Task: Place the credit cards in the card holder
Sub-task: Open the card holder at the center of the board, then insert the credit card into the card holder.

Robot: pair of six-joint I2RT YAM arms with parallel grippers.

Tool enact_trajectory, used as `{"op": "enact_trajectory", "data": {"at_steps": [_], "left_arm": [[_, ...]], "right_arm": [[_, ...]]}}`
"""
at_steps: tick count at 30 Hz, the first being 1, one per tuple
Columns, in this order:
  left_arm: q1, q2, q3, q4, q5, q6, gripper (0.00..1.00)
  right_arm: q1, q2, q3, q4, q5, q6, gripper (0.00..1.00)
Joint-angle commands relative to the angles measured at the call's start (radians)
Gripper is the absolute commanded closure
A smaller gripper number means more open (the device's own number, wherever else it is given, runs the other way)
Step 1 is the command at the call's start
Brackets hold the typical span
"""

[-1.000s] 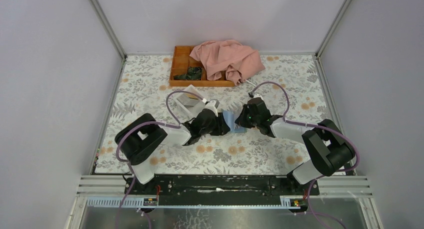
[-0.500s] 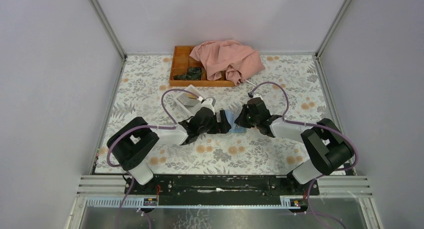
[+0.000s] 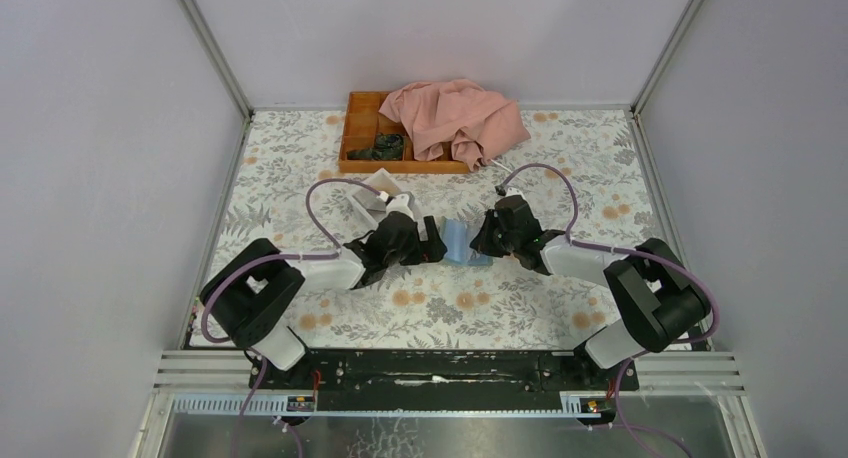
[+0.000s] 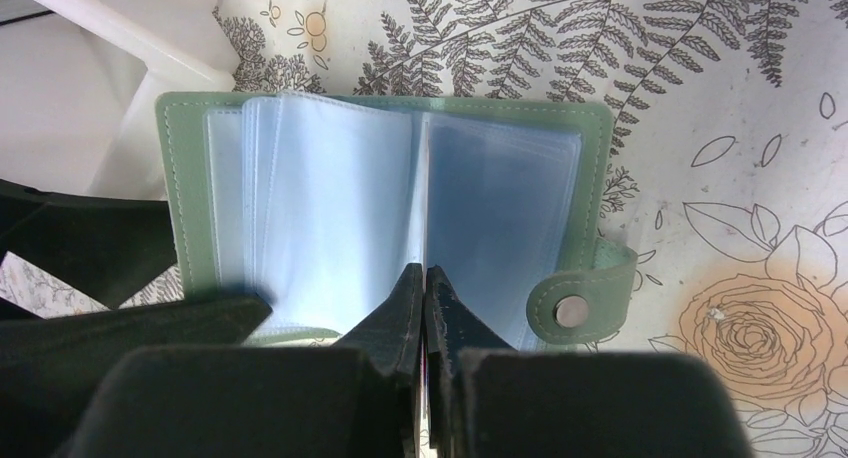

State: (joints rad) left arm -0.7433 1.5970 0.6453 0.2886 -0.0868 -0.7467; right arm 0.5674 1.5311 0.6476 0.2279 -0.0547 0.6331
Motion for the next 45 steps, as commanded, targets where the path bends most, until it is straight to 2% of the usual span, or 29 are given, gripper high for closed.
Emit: {"op": "enact_trajectory", "data": {"at_steps": [1,13,33,37,45], "left_arm": [[0.037,-0.036,-0.045,-0.07,-0.06,-0.006,0.02],[0.064,-0.011,-0.053,-0.096,-0.051,-0.009,0.09],[0.056,0.072,-0.061,-0.156,-0.068,-0.013,0.16],[0.051,0.078,-0.066,-0.166,-0.082,-0.027,0.21],[0.042,0.09,-0.077,-0.169,-0.099,-0.049,0.46]], "right_arm": [[0.003,-0.038,0.019,-0.05,-0.004,-0.034,1.0],[0.014,-0.052,0.049,-0.07,-0.013,-0.034,1.0],[0.015,-0.013,0.047,0.018,-0.058,0.032,1.0],[0.015,-0.009,0.036,0.038,-0.064,0.045,1.0],[0.015,0.0,0.02,0.082,-0.078,0.076,1.0]]}}
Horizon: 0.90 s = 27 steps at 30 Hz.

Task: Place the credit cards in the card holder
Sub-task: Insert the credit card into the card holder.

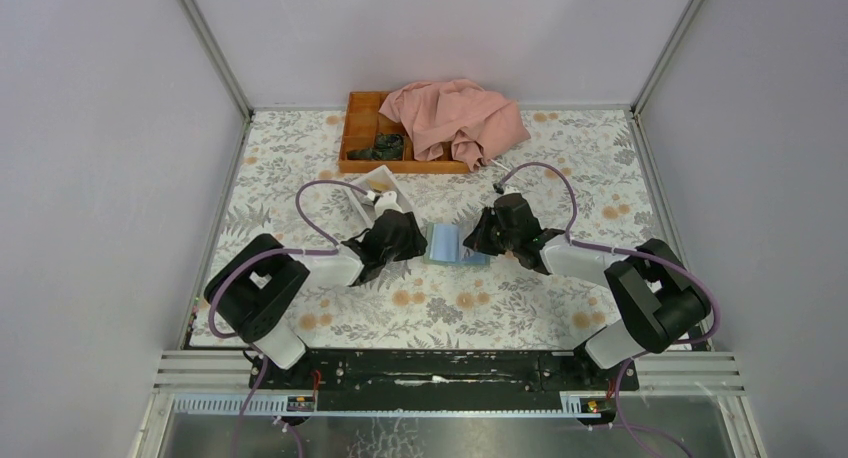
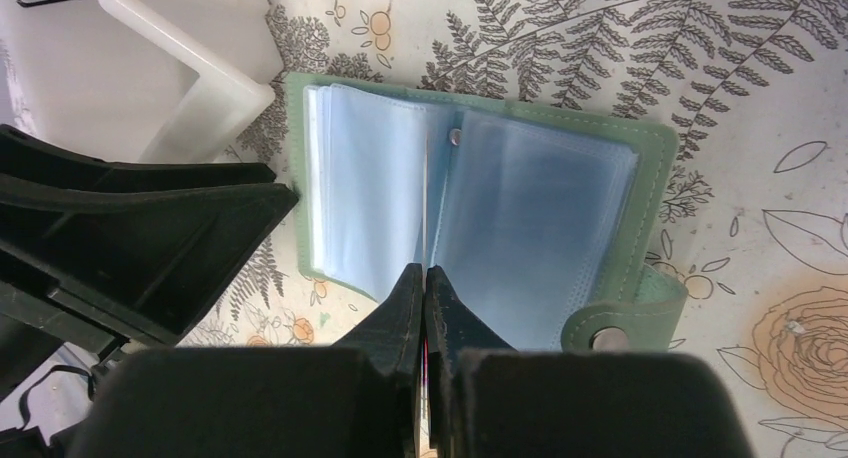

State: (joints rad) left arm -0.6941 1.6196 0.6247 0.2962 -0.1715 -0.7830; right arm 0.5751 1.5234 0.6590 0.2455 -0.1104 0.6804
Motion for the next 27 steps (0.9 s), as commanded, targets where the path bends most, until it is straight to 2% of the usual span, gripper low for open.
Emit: {"op": "enact_trajectory", "data": {"at_steps": [1,27], "left_arm": [[-0.008,0.069,-0.057,-0.176,-0.014,-0.015,0.48],[-0.035,0.135,-0.052,-0.159,0.005,-0.016,0.51]], "right_arm": [[0.008,0.01,0.006,0.069,-0.025,0.031,1.0],[0.008,0.082,-0.053,0.238,-0.062,0.121,1.0]]}}
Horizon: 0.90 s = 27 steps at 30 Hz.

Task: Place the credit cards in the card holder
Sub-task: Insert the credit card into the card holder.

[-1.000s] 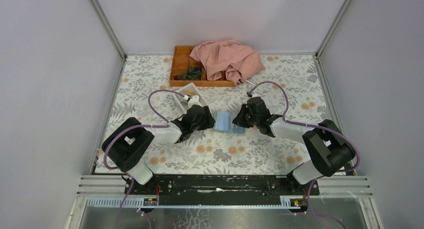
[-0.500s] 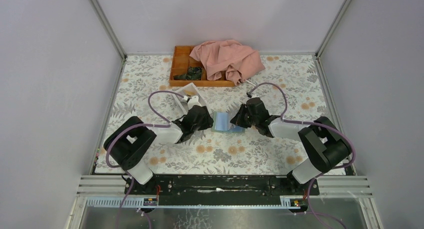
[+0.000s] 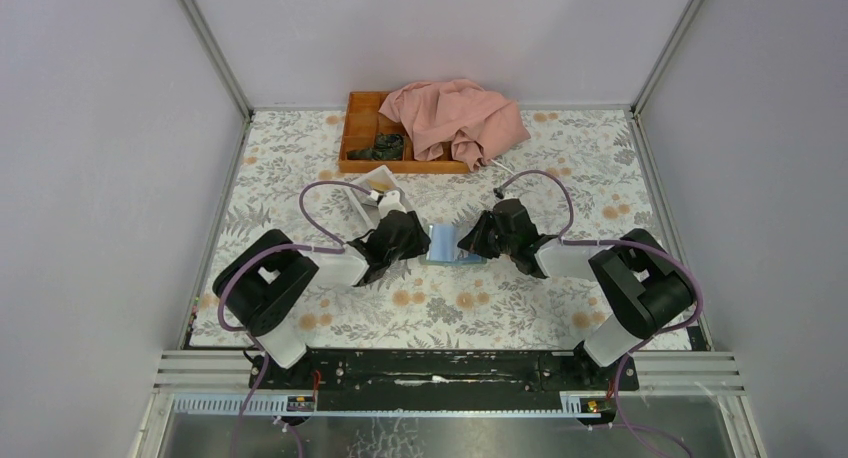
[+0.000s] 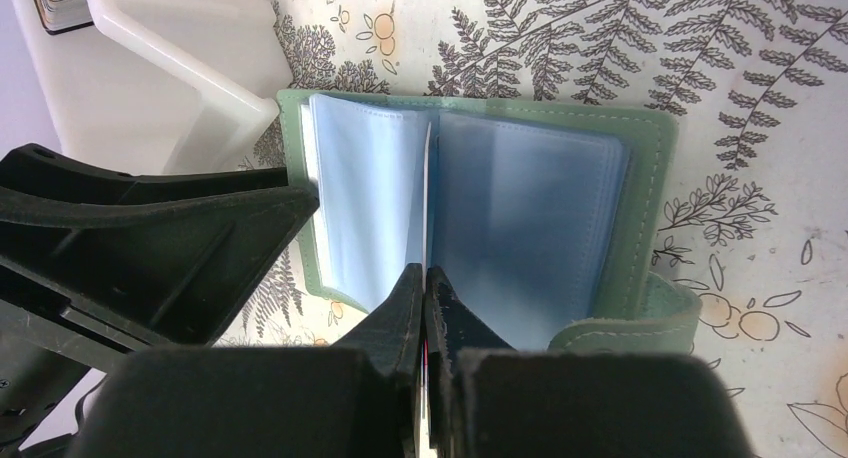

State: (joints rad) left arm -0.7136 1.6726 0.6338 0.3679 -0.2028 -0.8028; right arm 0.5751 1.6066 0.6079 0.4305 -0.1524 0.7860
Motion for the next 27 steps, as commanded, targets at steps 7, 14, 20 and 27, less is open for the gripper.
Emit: {"op": "enact_trajectory", "data": {"at_steps": [7,14,20,27], "left_arm": [[-0.016,0.041,-0.079,-0.249,0.012,-0.001,0.56],[-0.015,-0.014,-0.068,-0.286,-0.011,-0.004,0.77],[-0.015,0.008,-0.055,-0.285,0.002,0.0,0.78],[-0.015,0.031,-0.063,-0.274,0.013,0.002,0.78]], "right_arm": [[0.007,-0.012,0.0,0.053,-0.018,0.017,1.0],[0.017,-0.004,0.005,0.057,-0.017,0.02,1.0],[0.031,0.005,0.03,0.047,-0.012,0.02,1.0],[0.037,0.012,0.04,0.046,-0.008,0.024,1.0]]}}
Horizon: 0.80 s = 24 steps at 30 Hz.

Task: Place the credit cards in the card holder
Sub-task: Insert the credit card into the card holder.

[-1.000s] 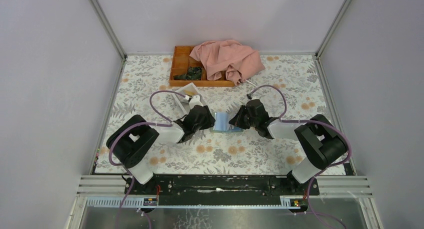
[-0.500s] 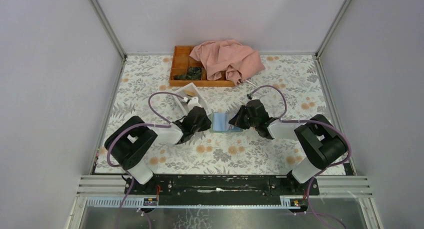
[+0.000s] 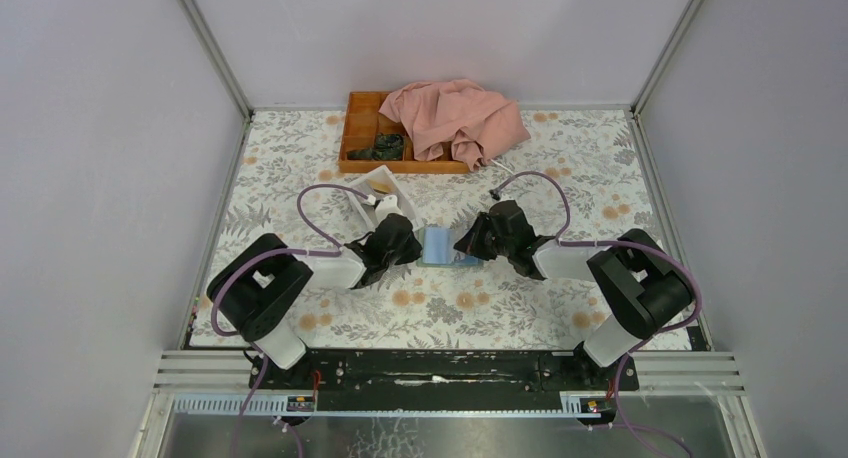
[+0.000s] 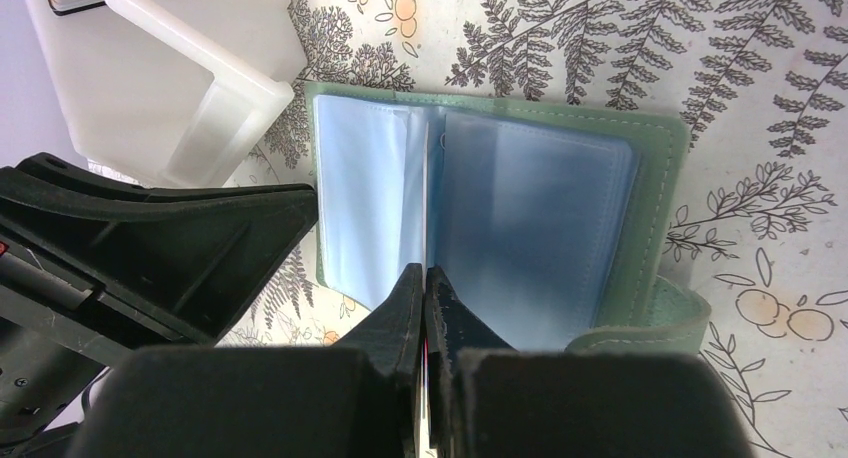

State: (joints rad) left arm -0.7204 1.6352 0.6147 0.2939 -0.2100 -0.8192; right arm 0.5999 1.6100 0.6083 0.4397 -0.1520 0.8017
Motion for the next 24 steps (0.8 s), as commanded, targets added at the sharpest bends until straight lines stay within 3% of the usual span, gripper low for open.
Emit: {"op": "enact_trajectory", "data": {"at_steps": [1,8,24], "left_arm": [[-0.009,0.069,-0.044,-0.199,0.021,0.019,0.79],[-0.009,0.078,-0.053,-0.192,0.036,0.018,0.84],[-0.013,0.089,-0.064,-0.18,0.047,0.012,0.86]], "right_arm": [[0.014,0.008,0.041,0.036,-0.008,0.007,1.0],[0.015,-0.002,0.047,0.031,-0.005,0.017,1.0],[0.022,0.042,-0.023,0.148,0.002,0.094,1.0]]}}
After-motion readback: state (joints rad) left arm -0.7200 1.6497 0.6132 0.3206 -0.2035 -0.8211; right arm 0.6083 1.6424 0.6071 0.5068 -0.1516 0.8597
